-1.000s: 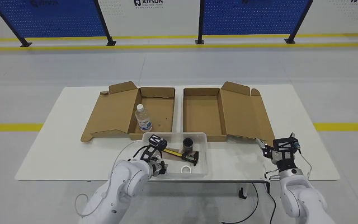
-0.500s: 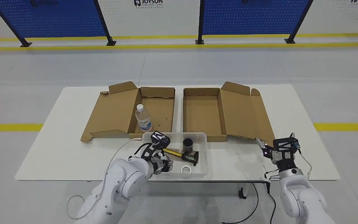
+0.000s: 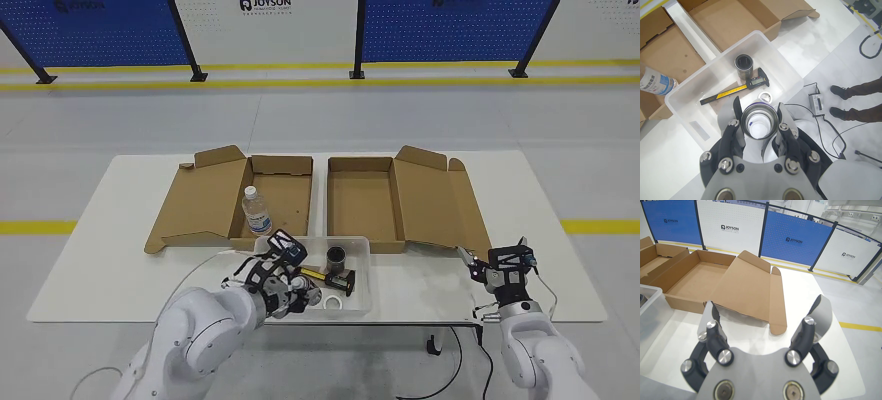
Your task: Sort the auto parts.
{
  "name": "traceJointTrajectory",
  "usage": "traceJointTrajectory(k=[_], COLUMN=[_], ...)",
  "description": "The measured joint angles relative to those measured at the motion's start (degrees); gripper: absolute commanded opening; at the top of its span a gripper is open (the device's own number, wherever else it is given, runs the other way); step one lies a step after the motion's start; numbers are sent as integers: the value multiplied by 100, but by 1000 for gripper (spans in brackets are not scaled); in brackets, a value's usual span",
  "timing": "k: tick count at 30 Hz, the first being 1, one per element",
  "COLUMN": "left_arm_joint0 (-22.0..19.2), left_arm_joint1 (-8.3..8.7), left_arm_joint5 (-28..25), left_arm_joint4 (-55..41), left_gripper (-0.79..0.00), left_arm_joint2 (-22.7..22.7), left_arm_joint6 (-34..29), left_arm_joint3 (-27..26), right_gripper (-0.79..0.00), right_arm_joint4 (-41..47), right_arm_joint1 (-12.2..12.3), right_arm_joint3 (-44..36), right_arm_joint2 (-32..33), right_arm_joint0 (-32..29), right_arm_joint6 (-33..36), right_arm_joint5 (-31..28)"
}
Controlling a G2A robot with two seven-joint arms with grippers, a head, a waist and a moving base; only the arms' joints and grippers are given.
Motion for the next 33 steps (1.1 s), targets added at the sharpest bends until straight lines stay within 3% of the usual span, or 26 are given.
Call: traceJointTrajectory(k=[8,16,23,33], left_arm_joint0=[180,46,-380,-890], left_arm_joint1=[57,78,55,-2], left_arm_joint5=[-117,-60,387,1345], left_arm_joint4=[-105,-136,694,1549], left_gripper=[-785,-785,-785,-785], left_arm_joint2=[-108,-214,-59,-49], left_arm_joint6=[20,407,838,963], left_arm_joint3=[-275,-203,63,832], right_gripper=[0,0,0,0], right_arm_joint4=[0,0,0,0], right_arm_joint1=[0,0,0,0], right_arm_joint3=[0,0,0,0], right_arm_joint2=[0,0,0,0], right_arm_joint0=[0,0,0,0], right_arm_joint6=[0,0,0,0], right_arm_joint5=[0,0,0,0])
